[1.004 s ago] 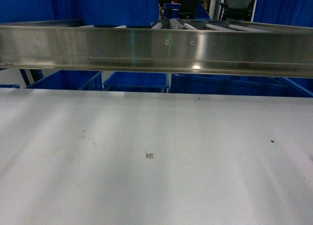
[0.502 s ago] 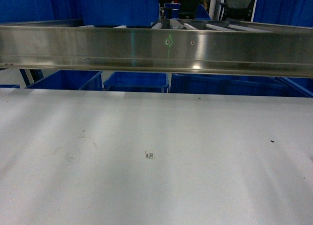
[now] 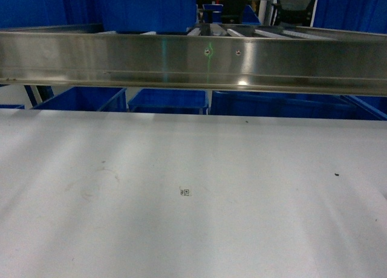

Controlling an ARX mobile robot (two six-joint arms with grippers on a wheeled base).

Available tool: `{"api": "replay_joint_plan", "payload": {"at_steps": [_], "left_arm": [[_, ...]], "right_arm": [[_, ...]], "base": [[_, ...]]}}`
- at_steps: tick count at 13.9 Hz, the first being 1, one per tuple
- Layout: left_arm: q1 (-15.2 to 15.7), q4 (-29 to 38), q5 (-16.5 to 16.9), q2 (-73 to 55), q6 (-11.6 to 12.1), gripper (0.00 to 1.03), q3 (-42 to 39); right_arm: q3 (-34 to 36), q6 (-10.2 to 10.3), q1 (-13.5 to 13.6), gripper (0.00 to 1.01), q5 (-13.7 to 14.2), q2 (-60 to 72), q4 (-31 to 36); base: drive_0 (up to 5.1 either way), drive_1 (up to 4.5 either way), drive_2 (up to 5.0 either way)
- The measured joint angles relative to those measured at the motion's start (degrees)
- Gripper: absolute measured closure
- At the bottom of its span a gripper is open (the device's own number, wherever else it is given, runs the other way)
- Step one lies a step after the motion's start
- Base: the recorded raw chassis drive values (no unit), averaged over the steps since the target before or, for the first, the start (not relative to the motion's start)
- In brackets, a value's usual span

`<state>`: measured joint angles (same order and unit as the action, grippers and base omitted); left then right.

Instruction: Place magnetic block on left shelf second layer

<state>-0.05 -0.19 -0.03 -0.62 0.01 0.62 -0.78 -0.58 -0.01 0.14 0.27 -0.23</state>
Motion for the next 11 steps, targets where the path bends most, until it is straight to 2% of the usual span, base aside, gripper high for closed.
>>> {"api": "replay_joint_plan", "payload": {"at_steps": [7,8,10,11], "left_arm": [[0.0,0.0,0.0,0.0,0.0,0.05,0.0],[0.0,0.0,0.0,0.0,0.0,0.05,0.0],[0.0,0.0,0.0,0.0,0.0,0.05,0.0],[0.0,0.0,0.0,0.0,0.0,0.05,0.0]], "right_arm": [[0.0,0.2,-0.1,0.03,-0.5,0.4,0.5],[0.0,0.6,-0.9,0.03,-2.1,2.1,3.1],[-2.2,1.4,-7.6,0.03,-9.5,24.4,20.0],[-7.1,1.8,-8.3,0.03,-11.4,37.5,28.0]], "base": [[0.0,0.00,0.0],[0.0,0.00,0.0],[0.0,0.00,0.0],[0.0,0.00,0.0]]}}
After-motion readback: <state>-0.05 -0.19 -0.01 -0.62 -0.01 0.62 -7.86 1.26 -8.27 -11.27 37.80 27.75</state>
